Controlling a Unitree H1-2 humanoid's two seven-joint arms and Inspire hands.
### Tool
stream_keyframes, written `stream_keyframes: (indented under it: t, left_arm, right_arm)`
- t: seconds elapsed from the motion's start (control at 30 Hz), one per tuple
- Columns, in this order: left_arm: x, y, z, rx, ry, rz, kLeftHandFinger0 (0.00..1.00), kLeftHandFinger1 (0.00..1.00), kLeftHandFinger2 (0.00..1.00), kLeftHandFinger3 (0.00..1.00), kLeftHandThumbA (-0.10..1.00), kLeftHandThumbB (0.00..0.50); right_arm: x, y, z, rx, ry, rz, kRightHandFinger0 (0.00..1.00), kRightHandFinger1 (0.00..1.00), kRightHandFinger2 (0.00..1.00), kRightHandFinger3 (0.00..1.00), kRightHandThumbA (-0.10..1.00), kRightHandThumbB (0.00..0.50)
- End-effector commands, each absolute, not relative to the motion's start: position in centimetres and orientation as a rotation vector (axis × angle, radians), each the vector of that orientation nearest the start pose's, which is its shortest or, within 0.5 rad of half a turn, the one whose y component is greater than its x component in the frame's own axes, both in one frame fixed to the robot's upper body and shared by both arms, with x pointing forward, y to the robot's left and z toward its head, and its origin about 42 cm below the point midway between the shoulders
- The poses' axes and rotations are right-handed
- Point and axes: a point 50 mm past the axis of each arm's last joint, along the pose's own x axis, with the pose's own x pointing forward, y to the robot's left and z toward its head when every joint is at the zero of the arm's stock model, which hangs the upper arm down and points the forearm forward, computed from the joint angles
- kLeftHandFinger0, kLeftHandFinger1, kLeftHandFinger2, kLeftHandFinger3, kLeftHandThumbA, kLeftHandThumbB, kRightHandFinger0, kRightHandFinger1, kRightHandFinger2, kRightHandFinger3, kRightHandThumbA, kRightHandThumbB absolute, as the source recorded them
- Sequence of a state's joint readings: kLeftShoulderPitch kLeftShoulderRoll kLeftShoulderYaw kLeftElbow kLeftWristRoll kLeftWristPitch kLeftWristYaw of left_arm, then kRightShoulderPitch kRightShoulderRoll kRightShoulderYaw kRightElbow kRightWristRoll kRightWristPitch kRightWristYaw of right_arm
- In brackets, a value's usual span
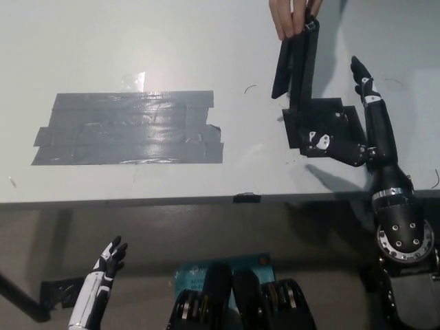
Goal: A person hands a stapler to the robot and the robot grabs it with its right hand and places it on the desk infront of it
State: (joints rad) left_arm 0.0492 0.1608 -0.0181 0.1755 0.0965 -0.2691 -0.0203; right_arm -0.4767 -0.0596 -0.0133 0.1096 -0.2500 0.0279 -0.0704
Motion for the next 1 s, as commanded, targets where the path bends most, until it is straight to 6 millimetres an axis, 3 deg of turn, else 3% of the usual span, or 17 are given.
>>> stream_keyframes:
  t: [0.0,0.1,0.2,0.4,0.57,0.97]
  left_arm:
    - [26.4,26.4,6.7,0.272,-0.089,-0.087,1.00,1.00,1.00,1.00,1.00,0.500]
    - [26.4,26.4,6.7,0.272,-0.091,-0.089,1.00,1.00,1.00,1.00,1.00,0.500]
    - [26.5,26.4,6.7,0.268,-0.090,-0.093,1.00,1.00,1.00,1.00,1.00,0.500]
    - [26.6,26.4,6.8,0.273,-0.093,-0.092,1.00,1.00,1.00,1.00,1.00,0.500]
    - [26.8,26.4,6.9,0.278,-0.095,-0.096,1.00,1.00,1.00,1.00,1.00,0.500]
    - [27.2,26.5,7.3,0.282,-0.107,-0.099,1.00,1.00,1.00,1.00,1.00,0.500]
  right_arm:
    - [43.5,-19.4,26.1,-0.291,-0.454,-0.053,1.00,1.00,1.00,1.00,1.00,0.275]
    - [44.6,-19.3,26.5,-0.283,-0.442,-0.048,1.00,1.00,1.00,1.00,1.00,0.278]
    - [45.3,-19.1,27.1,-0.245,-0.422,-0.030,1.00,1.00,1.00,1.00,1.00,0.311]
    - [46.1,-17.8,29.2,-0.244,-0.455,-0.008,1.00,1.00,1.00,1.00,1.00,0.283]
    - [46.7,-17.0,30.5,-0.247,-0.454,-0.011,1.00,1.00,1.00,1.00,1.00,0.329]
    - [49.3,-16.6,30.9,-0.261,-0.427,-0.030,1.00,1.00,1.00,1.00,1.00,0.321]
